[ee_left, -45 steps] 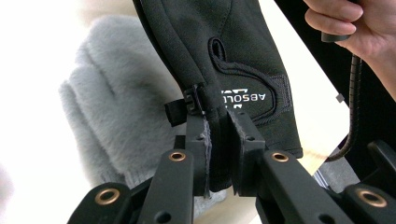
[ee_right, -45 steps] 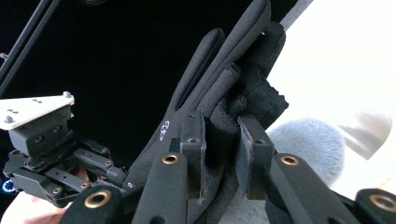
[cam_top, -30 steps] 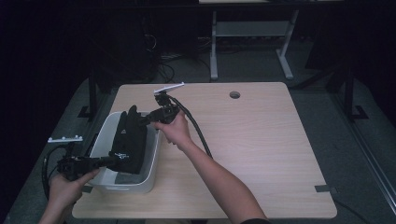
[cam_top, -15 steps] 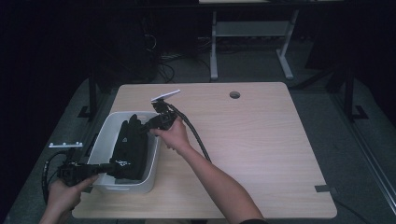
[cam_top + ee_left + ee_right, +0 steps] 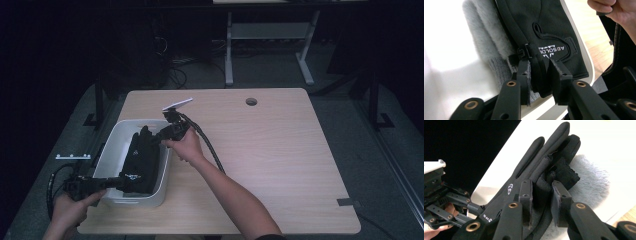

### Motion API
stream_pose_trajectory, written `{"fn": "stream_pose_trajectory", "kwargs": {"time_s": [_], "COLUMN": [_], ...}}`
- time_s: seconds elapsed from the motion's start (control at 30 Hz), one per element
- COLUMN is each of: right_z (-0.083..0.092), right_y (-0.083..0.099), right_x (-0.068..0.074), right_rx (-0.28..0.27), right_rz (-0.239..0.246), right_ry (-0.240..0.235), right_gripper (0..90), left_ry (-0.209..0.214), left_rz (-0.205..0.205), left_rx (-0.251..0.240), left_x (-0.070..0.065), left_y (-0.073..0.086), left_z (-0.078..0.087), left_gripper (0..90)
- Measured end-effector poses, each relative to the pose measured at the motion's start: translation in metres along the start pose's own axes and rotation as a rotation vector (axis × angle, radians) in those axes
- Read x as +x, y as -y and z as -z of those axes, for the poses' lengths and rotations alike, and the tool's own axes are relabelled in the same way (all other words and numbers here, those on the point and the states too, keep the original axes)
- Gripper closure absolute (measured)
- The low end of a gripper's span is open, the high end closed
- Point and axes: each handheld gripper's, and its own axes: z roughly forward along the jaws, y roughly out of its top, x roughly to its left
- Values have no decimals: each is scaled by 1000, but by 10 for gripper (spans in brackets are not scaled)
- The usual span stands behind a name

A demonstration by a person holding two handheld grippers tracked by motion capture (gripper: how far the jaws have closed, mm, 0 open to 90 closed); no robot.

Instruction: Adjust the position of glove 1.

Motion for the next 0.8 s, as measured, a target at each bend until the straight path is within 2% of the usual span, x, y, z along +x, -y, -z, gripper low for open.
{"fn": "stream_pose_trajectory", "kwargs": {"time_s": [0.23, 0.4, 0.8], "right_z": [8, 22, 50], "right_y": [-1, -2, 3], "right_x": [-2, -1, -5], "right_rx": [-37, -63, -105], "right_rz": [-2, 6, 5], "right_ry": [20, 13, 5], "right_gripper": [650, 616, 573], "left_ry": [-20, -39, -39], "left_rz": [13, 12, -15], "left_rx": [-35, -45, -82], "left_x": [0, 2, -12], "left_y": [-5, -10, -24], "left_z": [7, 11, 14], "left_gripper": [642, 632, 622]}}
